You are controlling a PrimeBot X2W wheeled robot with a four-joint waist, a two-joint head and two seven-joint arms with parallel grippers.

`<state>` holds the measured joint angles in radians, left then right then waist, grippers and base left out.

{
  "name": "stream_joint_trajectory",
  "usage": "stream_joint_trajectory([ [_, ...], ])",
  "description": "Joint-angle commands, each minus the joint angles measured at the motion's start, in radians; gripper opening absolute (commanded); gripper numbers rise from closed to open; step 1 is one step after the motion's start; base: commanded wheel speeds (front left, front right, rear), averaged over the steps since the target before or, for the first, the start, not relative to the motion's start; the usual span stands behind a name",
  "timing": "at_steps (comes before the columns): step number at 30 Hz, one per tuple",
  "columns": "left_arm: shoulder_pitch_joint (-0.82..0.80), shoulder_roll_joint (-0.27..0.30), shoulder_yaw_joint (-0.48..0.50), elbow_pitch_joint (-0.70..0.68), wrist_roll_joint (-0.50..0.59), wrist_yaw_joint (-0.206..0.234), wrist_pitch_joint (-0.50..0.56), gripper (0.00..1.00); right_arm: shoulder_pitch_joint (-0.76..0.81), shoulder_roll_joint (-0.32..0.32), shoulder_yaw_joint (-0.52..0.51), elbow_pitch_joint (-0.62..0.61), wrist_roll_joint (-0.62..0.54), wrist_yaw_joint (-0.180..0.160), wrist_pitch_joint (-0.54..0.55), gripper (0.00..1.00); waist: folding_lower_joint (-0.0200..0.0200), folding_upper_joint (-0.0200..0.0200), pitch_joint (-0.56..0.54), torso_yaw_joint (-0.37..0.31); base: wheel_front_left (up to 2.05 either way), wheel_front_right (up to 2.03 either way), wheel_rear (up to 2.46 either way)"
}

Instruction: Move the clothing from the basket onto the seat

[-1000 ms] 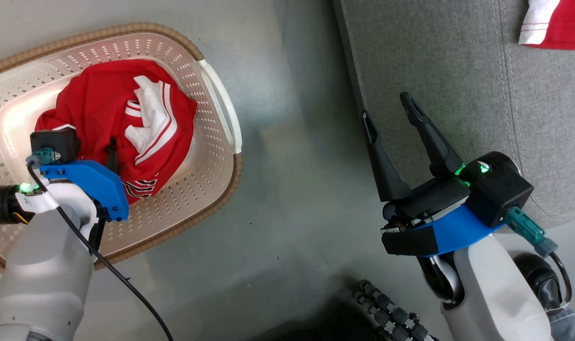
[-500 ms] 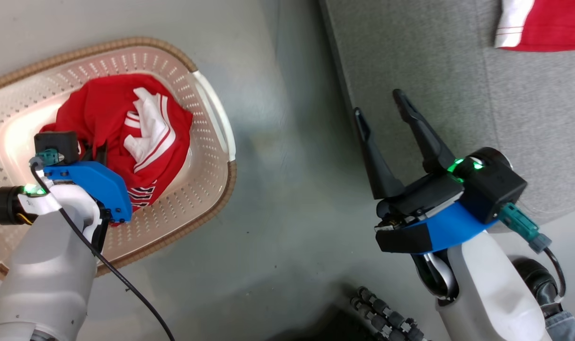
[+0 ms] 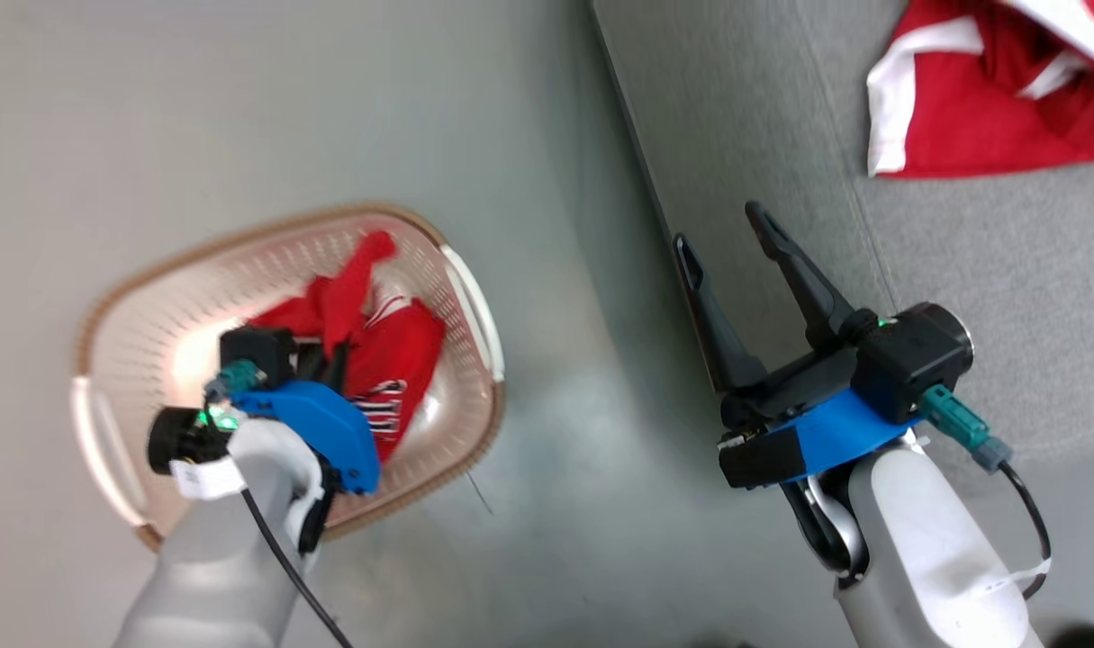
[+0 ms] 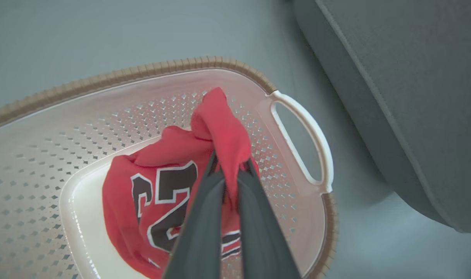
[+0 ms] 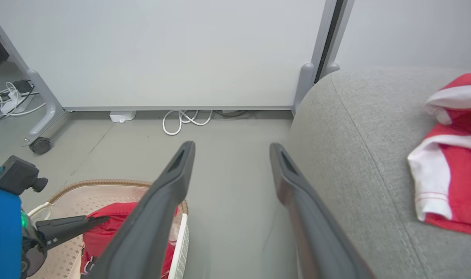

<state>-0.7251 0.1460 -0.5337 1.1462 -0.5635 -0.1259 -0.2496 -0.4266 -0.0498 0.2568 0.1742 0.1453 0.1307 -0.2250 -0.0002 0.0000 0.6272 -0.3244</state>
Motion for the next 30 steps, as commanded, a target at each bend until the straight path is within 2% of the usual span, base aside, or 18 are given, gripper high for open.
stream_joint_trajectory([
  [1,0.020,-0.003,-0.013,-0.016,-0.009,-0.007,-0.009,0.00,0.020,-0.001,-0.004,0.005,-0.007,0.000,0.007,1.00,0.0002,0.0000,-0.125,0.078,0.00,0.00,0.00],
  [15,0.123,-0.027,-0.190,-0.204,-0.094,-0.008,-0.017,0.00,0.135,-0.001,-0.012,0.027,-0.019,0.000,0.072,1.00,0.0002,0.0000,-0.429,0.206,0.00,0.00,0.00],
  [22,0.073,-0.043,-0.290,-0.281,-0.109,-0.008,-0.017,0.00,0.205,-0.001,-0.020,0.033,-0.013,0.000,0.101,1.00,0.0002,0.0000,-0.547,0.272,0.00,0.00,0.00],
  [30,-0.034,-0.071,-0.402,-0.318,-0.149,-0.005,-0.017,0.00,0.257,-0.001,-0.003,0.028,0.000,0.000,0.128,1.00,0.0002,0.0000,-0.626,0.326,0.00,0.00,0.00],
])
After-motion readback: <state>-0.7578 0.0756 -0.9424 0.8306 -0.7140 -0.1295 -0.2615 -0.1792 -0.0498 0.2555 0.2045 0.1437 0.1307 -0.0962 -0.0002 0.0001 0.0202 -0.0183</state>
